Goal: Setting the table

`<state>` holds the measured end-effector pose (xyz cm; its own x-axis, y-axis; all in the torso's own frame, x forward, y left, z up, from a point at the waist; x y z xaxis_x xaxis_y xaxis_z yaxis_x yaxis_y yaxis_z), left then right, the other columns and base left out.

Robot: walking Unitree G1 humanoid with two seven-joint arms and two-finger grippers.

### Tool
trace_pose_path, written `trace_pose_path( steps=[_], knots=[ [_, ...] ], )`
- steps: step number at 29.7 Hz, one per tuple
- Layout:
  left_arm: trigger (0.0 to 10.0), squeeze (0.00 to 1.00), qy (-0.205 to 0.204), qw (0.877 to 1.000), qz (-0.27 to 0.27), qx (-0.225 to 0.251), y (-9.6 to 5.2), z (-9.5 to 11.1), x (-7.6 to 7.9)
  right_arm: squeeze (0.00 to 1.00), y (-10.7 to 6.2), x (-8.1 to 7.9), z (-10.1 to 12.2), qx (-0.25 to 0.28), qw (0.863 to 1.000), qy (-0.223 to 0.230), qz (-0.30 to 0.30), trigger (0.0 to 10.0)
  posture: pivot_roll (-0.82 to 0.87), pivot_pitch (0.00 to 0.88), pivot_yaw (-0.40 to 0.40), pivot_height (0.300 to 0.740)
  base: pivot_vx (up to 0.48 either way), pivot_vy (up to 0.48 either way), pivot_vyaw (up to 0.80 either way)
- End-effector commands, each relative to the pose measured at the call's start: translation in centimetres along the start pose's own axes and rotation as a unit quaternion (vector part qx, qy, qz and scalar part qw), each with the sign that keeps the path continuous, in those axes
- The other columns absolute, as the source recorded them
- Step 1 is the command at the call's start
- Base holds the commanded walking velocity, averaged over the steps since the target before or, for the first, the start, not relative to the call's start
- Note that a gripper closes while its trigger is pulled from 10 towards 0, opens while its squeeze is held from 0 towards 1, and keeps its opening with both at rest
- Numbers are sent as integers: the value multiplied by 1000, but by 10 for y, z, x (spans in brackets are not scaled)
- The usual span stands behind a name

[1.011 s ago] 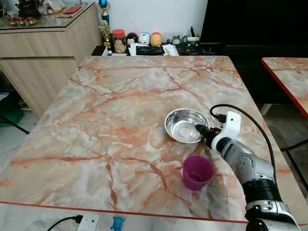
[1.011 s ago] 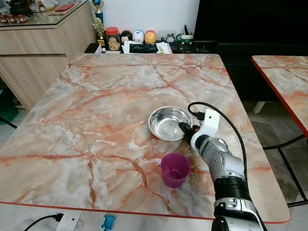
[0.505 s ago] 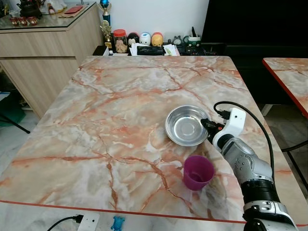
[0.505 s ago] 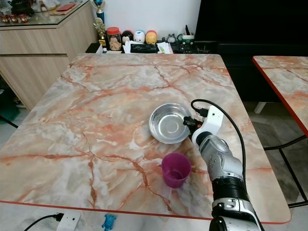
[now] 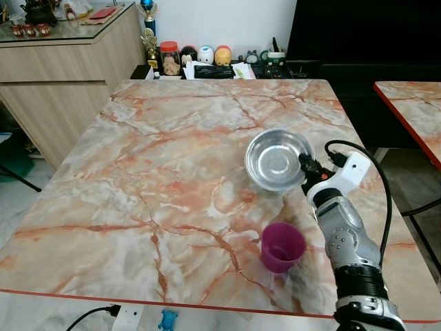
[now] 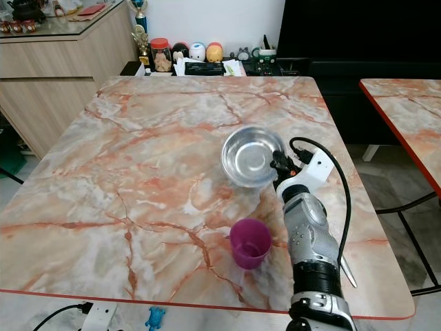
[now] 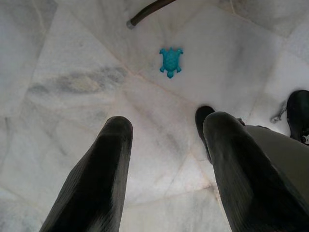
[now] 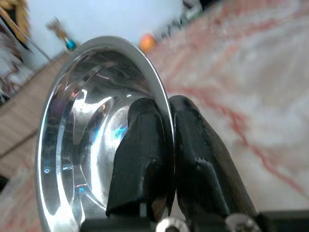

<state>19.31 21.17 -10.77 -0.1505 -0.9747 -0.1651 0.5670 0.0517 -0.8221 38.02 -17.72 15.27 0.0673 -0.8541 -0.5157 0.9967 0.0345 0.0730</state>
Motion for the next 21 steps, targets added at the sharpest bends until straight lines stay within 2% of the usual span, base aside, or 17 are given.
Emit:
trace_pose_path(
  steps=[1,4,8,9,13,15,21],
  knots=[
    [10000,0,3,1000,1,-10,-1,-6,-1,0,0,-17,19,50,998,-13,31,10000,-22,1,28,740,0,0,0],
    [10000,0,-18,1000,1,-11,-1,-7,-1,0,-4,-33,34,101,992,-43,53,10000,-20,0,32,740,0,0,0],
    [10000,0,-28,1000,6,-10,-2,-9,-7,0,-13,-56,60,181,976,-89,83,10000,-19,0,31,740,0,0,0],
    [10000,0,-34,999,12,-9,-3,-9,-11,0,-17,-62,66,199,969,-116,89,10000,-22,0,31,740,0,0,0],
    [10000,0,-49,999,18,-4,-3,-9,-16,0,-21,-66,66,208,963,-146,91,10000,-18,0,28,740,0,0,0],
    [10000,0,-67,997,24,6,-4,-8,-20,0,-33,-73,68,233,952,-174,97,10000,-11,0,26,740,0,0,0],
    [10000,0,-62,998,19,3,-4,-9,-17,0,-39,-75,71,250,947,-180,90,10000,-17,0,28,740,0,0,0]
  ],
)
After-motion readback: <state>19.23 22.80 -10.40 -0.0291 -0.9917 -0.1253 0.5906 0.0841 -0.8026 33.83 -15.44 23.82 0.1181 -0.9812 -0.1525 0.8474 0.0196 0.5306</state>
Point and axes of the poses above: a point about 5 cm out from each wrist's last joint towards the gripper, its own y axis pointing out of the wrist towards the gripper, its own z axis along the axis of the wrist's last joint, x = y × z, the point moved 3 cm from there along y, pointing out of the wrist towards the gripper, and after that the axes turned 1 degree about -y, right-handed, at the moved point
